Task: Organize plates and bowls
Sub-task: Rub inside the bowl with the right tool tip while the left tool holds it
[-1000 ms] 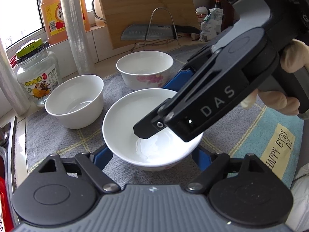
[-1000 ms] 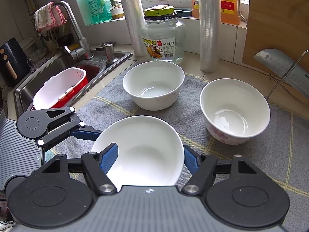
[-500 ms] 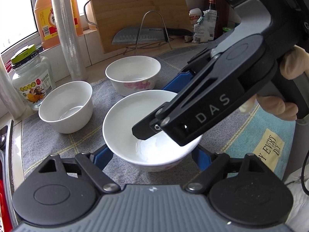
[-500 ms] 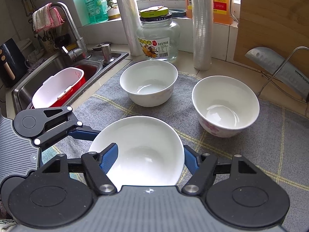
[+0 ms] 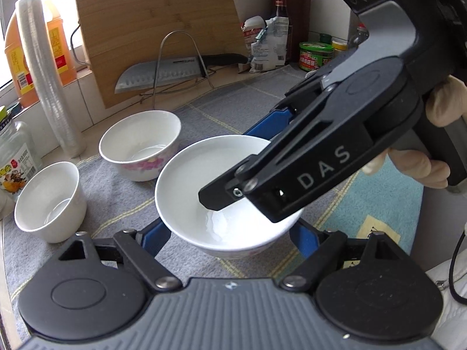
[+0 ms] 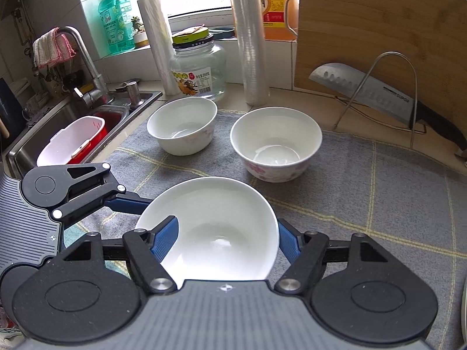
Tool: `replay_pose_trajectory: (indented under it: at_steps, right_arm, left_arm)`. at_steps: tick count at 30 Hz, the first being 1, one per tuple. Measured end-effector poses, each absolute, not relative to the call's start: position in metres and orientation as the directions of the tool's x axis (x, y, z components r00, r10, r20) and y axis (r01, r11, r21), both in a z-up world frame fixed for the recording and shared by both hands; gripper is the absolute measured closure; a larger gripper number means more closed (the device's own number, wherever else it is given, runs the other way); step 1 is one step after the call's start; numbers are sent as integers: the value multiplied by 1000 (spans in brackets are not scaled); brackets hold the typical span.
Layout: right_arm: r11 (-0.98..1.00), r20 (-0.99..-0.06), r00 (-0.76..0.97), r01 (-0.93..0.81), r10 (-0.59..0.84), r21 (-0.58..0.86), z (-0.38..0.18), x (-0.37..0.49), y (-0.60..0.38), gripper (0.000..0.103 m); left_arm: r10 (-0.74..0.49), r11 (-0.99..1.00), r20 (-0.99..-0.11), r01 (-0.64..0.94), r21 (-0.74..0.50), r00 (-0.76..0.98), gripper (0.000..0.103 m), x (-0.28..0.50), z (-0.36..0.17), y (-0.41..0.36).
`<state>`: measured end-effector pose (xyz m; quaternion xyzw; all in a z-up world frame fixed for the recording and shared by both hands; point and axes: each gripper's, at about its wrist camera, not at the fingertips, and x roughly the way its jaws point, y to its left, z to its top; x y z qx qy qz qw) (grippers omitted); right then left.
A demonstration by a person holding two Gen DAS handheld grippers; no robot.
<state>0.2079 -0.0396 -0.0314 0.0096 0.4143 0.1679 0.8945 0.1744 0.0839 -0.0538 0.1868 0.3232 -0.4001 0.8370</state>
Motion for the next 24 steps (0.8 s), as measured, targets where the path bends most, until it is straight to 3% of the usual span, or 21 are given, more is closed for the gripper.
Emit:
replay_pose_trajectory:
  at_steps: [24]
  right_arm:
    - [988, -744, 651, -108, 154, 110, -40, 194, -130, 25]
  left_arm:
    - [-632, 489, -680, 872, 24, 373, 16, 189, -65, -11]
